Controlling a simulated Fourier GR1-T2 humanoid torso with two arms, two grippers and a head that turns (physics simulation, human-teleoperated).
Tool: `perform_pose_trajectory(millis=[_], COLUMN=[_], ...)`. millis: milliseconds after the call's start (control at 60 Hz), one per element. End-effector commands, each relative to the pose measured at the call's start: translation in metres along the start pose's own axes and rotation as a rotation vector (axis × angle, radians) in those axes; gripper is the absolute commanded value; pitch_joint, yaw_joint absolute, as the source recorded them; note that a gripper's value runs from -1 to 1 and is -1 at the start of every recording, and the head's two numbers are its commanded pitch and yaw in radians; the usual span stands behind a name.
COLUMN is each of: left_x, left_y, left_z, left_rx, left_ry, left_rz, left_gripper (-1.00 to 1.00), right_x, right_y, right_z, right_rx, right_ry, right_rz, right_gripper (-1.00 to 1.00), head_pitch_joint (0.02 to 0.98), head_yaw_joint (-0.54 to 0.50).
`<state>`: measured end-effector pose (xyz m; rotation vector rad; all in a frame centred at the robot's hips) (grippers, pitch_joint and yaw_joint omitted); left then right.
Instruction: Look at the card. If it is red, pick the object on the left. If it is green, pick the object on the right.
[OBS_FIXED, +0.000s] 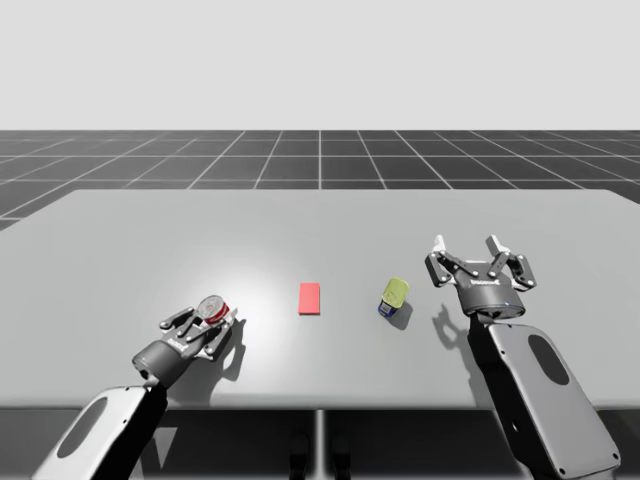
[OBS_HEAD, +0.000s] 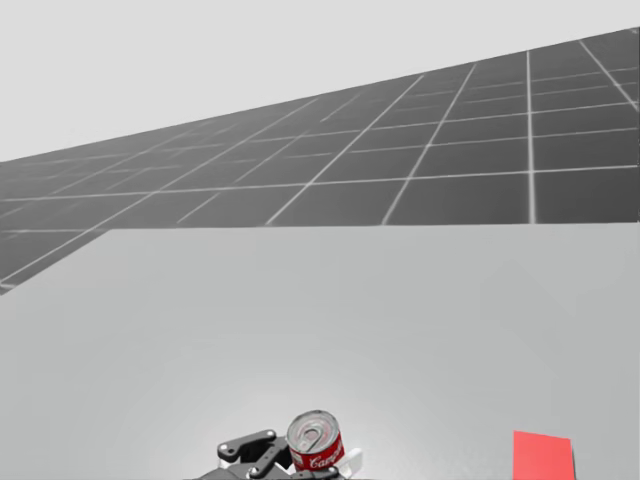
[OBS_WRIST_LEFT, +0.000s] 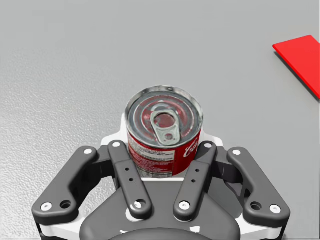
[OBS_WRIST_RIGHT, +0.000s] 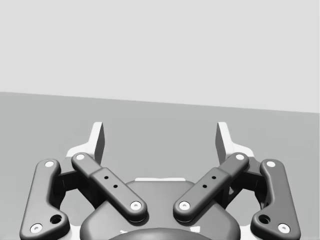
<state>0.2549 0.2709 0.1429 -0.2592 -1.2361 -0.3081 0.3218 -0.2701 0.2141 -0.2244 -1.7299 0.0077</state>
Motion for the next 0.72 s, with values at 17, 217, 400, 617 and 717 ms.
perform_pose_trajectory(millis=[17,217,400,617,717], left_x=[-0.002,0.054,0.103,0.161,0.193], left_y=[-0.01,-0.008,-0.007,-0.002,-0.001], left_z=[0.005,0.018,0.03,0.044,0.051], left_rx=[-0.095,-0.079,-0.047,0.008,0.047], left_ry=[0.025,-0.081,-0.169,-0.28,-0.343], left_rz=[-0.035,-0.098,-0.179,-0.246,-0.275], left_gripper=[1.0,1.0,1.0,1.0,1.0], right_x=[0.0,0.0,0.0,0.0,-0.001], right_y=[0.0,-0.001,-0.001,-0.002,-0.001], right_z=[0.0,0.0,-0.001,0.0,-0.001], right_rx=[0.001,0.001,0.001,0.008,0.03], right_ry=[0.004,0.004,0.005,0.014,0.034], right_rz=[-0.004,-0.006,-0.007,-0.017,-0.033], right_gripper=[-1.0,-1.0,-1.0,-1.0,-1.0], head_pitch_joint=[0.465,0.475,0.476,0.475,0.475], head_yaw_joint=[0.42,0.42,0.42,0.42,0.42])
